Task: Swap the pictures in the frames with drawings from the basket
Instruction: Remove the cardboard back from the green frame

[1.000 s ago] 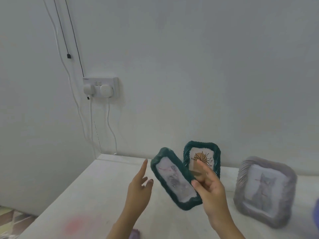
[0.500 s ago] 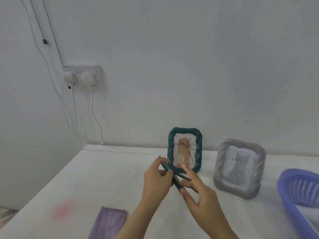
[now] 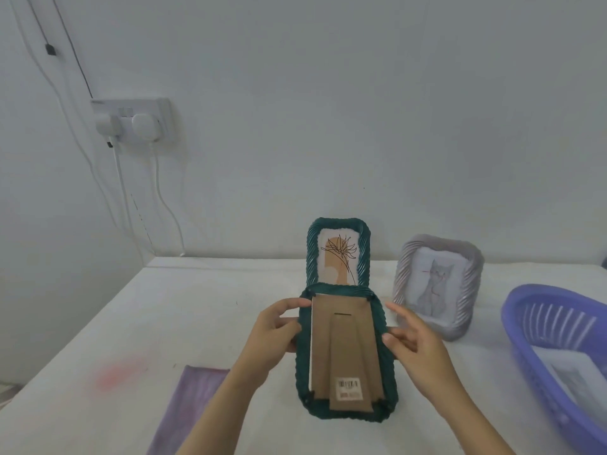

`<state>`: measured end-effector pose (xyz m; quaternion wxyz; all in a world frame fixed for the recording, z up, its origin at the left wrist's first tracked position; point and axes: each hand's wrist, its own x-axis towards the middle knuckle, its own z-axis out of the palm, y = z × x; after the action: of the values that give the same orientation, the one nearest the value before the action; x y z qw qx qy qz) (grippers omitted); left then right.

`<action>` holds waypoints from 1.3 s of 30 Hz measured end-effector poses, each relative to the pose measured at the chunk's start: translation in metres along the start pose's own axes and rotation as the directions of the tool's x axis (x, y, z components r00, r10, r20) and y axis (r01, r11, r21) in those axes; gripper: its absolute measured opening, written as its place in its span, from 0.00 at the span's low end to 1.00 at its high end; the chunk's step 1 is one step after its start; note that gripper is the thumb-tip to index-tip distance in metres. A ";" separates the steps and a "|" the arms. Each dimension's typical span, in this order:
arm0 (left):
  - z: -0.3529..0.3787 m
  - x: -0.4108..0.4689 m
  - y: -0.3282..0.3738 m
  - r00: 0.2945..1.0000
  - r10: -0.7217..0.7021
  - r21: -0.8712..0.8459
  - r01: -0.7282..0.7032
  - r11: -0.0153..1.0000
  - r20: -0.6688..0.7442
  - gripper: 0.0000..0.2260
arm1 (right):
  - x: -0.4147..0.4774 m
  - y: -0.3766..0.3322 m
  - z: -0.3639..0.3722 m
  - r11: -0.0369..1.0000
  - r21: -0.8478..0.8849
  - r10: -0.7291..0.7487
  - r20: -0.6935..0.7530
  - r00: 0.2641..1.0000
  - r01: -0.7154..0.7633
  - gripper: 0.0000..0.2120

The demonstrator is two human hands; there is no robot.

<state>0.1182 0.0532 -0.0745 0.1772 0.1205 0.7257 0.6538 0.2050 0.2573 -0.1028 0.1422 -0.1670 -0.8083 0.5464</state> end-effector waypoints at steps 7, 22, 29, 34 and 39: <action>0.011 0.000 -0.045 1.000 -0.016 0.229 0.019 0.973 -0.016 0.10 | -0.013 0.026 0.006 0.996 -0.013 0.084 -0.037 0.996 -0.085 0.24; 0.019 -0.006 -0.085 0.985 0.152 0.719 -0.160 0.676 0.076 0.37 | -0.023 0.052 0.010 0.945 -0.326 -0.015 -0.003 1.000 0.013 0.24; 0.014 -0.009 -0.095 0.947 0.116 0.702 -0.300 0.646 0.299 0.47 | -0.031 0.058 0.006 0.886 -0.382 -0.152 0.294 0.944 0.262 0.40; 0.010 -0.009 -0.094 0.930 0.102 0.737 -0.344 0.582 0.354 0.51 | -0.033 0.055 0.006 0.842 -0.457 -0.094 0.398 0.913 0.286 0.50; 0.010 -0.003 -0.089 0.928 0.059 0.803 -0.348 0.484 0.367 0.55 | -0.027 0.053 0.004 0.837 -0.482 -0.044 0.409 0.911 0.257 0.56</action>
<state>0.1304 0.0507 -0.1635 0.1189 0.3726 0.8983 0.2004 0.2343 0.2611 -0.1551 -0.0256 -0.0242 -0.9492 0.3128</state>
